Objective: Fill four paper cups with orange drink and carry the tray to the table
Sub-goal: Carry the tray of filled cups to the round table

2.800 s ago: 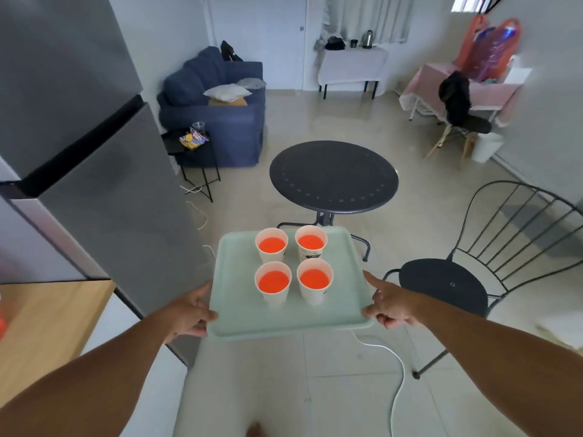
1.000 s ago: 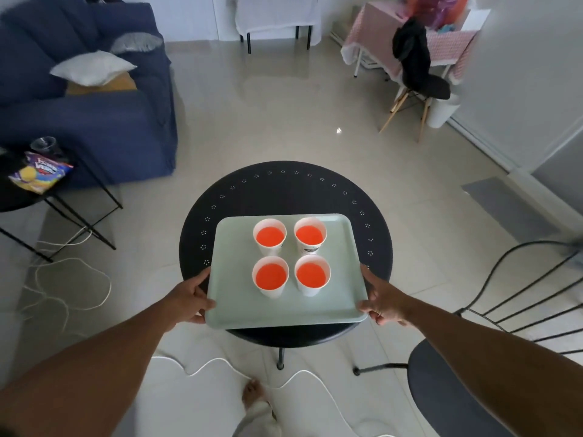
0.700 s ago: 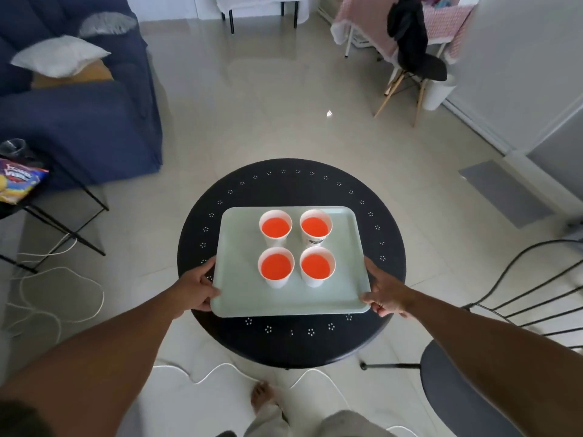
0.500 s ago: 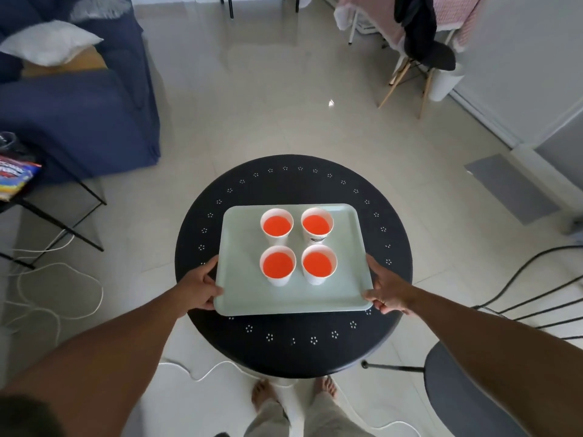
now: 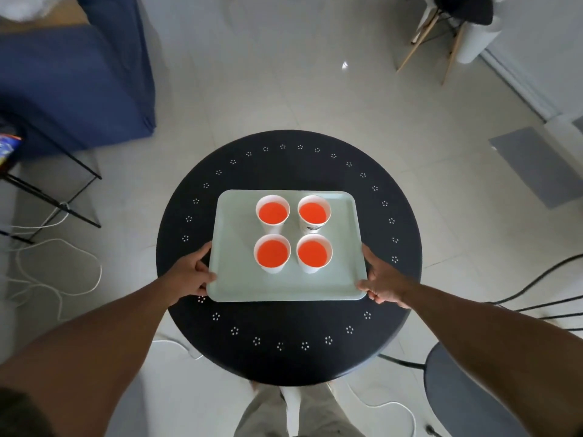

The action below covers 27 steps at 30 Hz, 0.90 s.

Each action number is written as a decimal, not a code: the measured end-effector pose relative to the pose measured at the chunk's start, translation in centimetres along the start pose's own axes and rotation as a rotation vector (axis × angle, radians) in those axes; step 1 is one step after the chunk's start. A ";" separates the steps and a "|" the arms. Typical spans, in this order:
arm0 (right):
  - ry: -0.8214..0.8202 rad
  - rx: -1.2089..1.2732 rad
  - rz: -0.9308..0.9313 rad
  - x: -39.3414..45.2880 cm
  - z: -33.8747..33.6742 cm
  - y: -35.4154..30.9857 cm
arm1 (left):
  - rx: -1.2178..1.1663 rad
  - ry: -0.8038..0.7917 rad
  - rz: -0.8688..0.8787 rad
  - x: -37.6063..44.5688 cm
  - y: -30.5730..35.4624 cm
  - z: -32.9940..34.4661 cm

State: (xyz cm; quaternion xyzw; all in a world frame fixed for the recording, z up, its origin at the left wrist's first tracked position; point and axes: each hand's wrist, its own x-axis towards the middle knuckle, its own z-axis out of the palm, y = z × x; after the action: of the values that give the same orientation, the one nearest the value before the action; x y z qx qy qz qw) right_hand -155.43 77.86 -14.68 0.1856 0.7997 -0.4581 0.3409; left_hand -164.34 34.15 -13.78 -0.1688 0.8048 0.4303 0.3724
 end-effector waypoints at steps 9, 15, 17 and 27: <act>0.039 -0.043 0.048 2.2 0.3 0.1 | -0.009 0.039 -0.032 1.6 -0.5 0.6; 0.055 -0.127 0.141 2.0 0.6 -0.6 | 0.100 0.100 -0.041 1.3 0.0 1.4; 0.052 -0.210 0.160 1.7 0.6 -1.1 | 0.219 0.146 -0.026 0.8 0.3 1.6; 0.156 -0.564 0.122 -1.3 2.1 -1.0 | 0.632 0.348 -0.009 -2.4 0.5 4.9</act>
State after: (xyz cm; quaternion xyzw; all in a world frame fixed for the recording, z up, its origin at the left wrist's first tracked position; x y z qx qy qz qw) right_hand -154.36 75.54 -13.88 0.1662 0.9065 -0.1807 0.3434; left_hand -160.80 38.39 -13.42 -0.1197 0.9486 0.1235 0.2656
